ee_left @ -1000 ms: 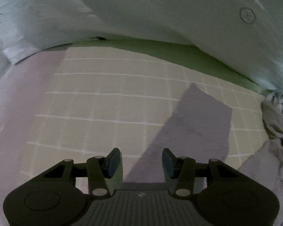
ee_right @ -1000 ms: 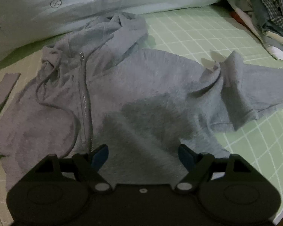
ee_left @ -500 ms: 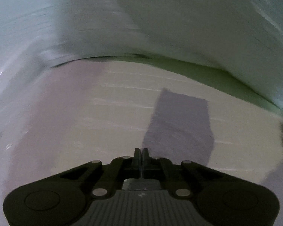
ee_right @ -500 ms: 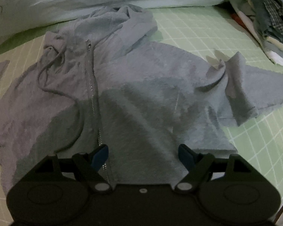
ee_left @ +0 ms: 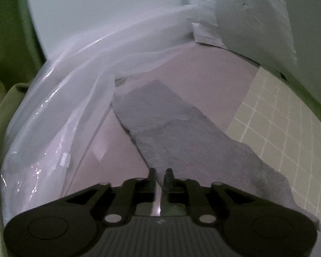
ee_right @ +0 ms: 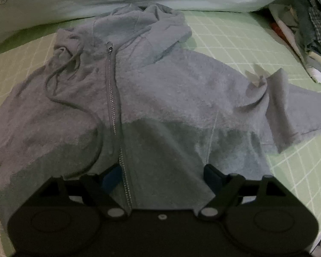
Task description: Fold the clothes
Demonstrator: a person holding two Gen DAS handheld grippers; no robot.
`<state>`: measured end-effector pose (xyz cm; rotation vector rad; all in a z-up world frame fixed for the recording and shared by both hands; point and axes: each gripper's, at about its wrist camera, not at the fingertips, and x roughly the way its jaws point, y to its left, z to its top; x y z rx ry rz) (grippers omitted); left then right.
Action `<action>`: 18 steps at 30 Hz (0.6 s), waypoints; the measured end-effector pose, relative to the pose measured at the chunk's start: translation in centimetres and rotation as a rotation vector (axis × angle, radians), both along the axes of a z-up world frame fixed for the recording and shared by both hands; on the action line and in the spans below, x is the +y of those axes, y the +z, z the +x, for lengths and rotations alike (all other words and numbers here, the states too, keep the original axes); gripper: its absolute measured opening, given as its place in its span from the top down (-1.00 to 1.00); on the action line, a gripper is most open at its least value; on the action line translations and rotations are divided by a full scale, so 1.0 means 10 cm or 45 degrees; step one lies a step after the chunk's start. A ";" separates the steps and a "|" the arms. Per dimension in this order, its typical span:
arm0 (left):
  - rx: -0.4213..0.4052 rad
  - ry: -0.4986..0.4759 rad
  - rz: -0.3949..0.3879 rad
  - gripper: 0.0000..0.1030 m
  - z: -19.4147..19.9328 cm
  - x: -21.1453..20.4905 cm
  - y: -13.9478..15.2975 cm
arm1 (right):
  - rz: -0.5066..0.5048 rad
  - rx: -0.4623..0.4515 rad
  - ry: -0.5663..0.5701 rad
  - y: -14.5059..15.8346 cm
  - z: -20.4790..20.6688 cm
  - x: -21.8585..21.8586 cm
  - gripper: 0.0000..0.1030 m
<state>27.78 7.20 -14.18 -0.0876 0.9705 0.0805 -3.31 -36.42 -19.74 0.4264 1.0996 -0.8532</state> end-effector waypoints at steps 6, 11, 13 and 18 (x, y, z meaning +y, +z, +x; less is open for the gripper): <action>-0.013 0.086 -0.065 -0.05 0.17 0.03 -0.02 | -0.014 0.011 -0.013 0.00 0.02 0.00 -0.70; -0.038 0.095 -0.014 0.13 0.30 0.01 -0.06 | -0.025 0.011 -0.016 0.00 0.02 0.01 -0.71; -0.048 0.102 0.002 0.82 0.29 0.02 -0.04 | -0.025 0.007 -0.020 0.00 0.01 0.01 -0.71; -0.078 0.121 0.043 0.95 0.15 0.08 0.05 | -0.030 -0.004 -0.013 0.00 -0.01 0.01 -0.72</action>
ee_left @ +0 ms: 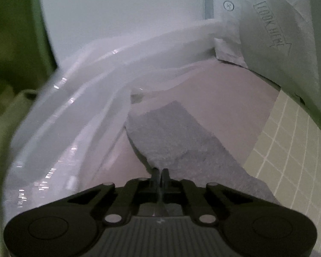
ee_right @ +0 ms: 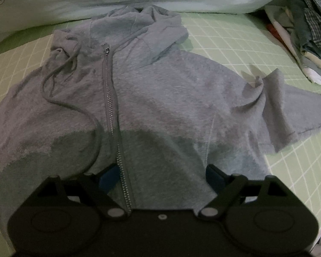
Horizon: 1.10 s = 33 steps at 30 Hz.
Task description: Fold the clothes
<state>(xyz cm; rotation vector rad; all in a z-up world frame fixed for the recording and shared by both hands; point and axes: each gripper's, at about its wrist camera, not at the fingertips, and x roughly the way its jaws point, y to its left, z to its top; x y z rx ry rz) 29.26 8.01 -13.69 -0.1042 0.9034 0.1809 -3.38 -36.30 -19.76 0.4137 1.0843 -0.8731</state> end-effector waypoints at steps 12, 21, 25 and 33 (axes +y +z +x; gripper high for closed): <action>0.176 0.169 0.062 0.95 -1.13 0.51 -0.04 | -0.077 -0.295 0.236 0.29 0.77 0.12 -0.60; 0.145 0.167 0.006 0.47 -1.12 0.73 -0.01 | -0.091 -0.264 0.361 0.02 1.66 -0.06 -0.54; 0.132 0.134 -0.009 0.32 -0.95 0.75 0.01 | -0.083 -0.240 0.378 -0.05 1.73 -0.16 0.18; 0.138 0.076 -0.054 0.12 -0.66 0.69 -0.09 | -0.192 -0.206 0.371 -0.08 1.84 -0.50 0.69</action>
